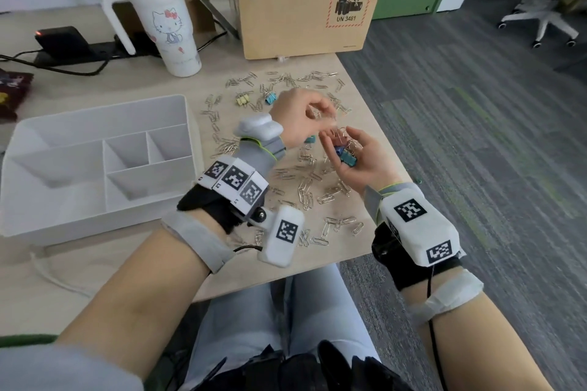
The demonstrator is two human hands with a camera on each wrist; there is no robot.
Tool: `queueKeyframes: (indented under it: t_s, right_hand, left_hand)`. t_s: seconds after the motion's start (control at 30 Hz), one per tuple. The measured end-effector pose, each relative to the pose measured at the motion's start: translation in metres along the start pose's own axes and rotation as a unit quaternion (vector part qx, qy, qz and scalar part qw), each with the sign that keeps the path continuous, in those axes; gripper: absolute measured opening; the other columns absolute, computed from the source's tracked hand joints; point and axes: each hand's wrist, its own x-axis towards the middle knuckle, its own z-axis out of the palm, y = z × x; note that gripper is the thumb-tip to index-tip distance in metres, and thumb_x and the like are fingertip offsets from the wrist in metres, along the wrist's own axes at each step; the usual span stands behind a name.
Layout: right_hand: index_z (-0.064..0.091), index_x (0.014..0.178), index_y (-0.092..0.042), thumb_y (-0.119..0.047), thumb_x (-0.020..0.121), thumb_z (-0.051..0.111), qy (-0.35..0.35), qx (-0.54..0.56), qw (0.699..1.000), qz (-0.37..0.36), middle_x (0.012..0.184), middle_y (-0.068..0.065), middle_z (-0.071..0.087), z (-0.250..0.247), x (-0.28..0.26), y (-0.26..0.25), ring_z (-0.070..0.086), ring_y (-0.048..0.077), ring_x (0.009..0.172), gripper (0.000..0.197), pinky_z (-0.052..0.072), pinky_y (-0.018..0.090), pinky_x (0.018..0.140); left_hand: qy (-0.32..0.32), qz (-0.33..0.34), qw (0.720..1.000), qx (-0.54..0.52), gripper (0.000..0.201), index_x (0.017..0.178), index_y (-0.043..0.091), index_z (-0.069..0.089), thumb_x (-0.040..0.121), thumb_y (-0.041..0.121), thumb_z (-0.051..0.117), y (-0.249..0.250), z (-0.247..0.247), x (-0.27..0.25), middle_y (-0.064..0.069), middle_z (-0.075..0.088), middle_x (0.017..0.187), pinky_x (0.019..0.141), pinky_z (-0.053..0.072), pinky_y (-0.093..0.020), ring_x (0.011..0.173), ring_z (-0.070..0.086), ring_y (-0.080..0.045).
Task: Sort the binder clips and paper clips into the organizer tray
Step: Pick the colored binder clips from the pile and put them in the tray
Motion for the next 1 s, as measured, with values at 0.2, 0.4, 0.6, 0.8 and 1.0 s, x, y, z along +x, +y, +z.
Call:
queueKeyframes:
  t_s: [0.2,0.4,0.6,0.8,1.0]
  right_hand:
    - [0.061,0.089,0.007,-0.012,0.093,0.053,0.005,-0.008,1.000,0.000,0.082,0.021,0.068,0.009,0.012,0.003,0.066,0.030,0.086,0.021,0.060,0.034,0.068]
    - [0.058,0.107,0.004,-0.013,0.092,0.054,0.002,-0.011,1.000,0.001,0.092,0.021,0.066,0.014,0.025,0.007,0.067,0.032,0.087,0.023,0.060,0.034,0.070]
    - [0.059,0.103,0.006,-0.013,0.092,0.055,0.000,-0.011,1.000,0.008,0.088,0.022,0.068,0.015,0.031,0.012,0.069,0.033,0.084,0.022,0.060,0.036,0.072]
    - [0.056,0.114,0.004,-0.013,0.092,0.054,-0.002,-0.012,1.000,0.014,0.095,0.020,0.065,0.014,0.032,0.015,0.065,0.030,0.100,0.027,0.061,0.036,0.068]
    - [0.055,0.116,0.004,-0.012,0.092,0.054,-0.005,-0.010,1.000,0.019,0.096,0.021,0.065,0.014,0.032,0.014,0.059,0.025,0.115,0.029,0.060,0.039,0.069]
  left_hand:
    - [0.067,-0.117,0.988,0.078,0.021,0.095,0.012,0.071,0.074,0.015,0.074,-0.040,-0.033,0.015,-0.005,0.071,0.100,0.078,0.045,-0.021,0.089,0.064,-0.016]
    - [-0.013,-0.208,0.968,0.141,0.030,0.105,0.011,0.068,0.076,0.014,0.073,-0.066,-0.038,0.016,-0.009,0.068,0.114,0.084,0.045,-0.025,0.103,0.062,-0.024]
    - [0.070,-0.187,0.972,0.126,0.019,0.090,0.012,0.072,0.079,0.001,0.061,-0.079,-0.032,0.013,-0.012,0.071,0.098,0.070,0.044,-0.025,0.090,0.065,-0.028]
    - [0.059,-0.228,0.958,0.165,0.029,0.109,0.010,0.067,0.081,0.013,0.067,-0.087,-0.033,0.021,-0.013,0.068,0.113,0.089,0.052,-0.037,0.102,0.062,-0.032]
    - [0.125,-0.200,0.969,0.079,0.016,0.093,0.008,0.073,0.080,0.010,0.065,-0.086,-0.033,0.014,-0.013,0.073,0.097,0.077,0.052,-0.027,0.087,0.066,-0.027]
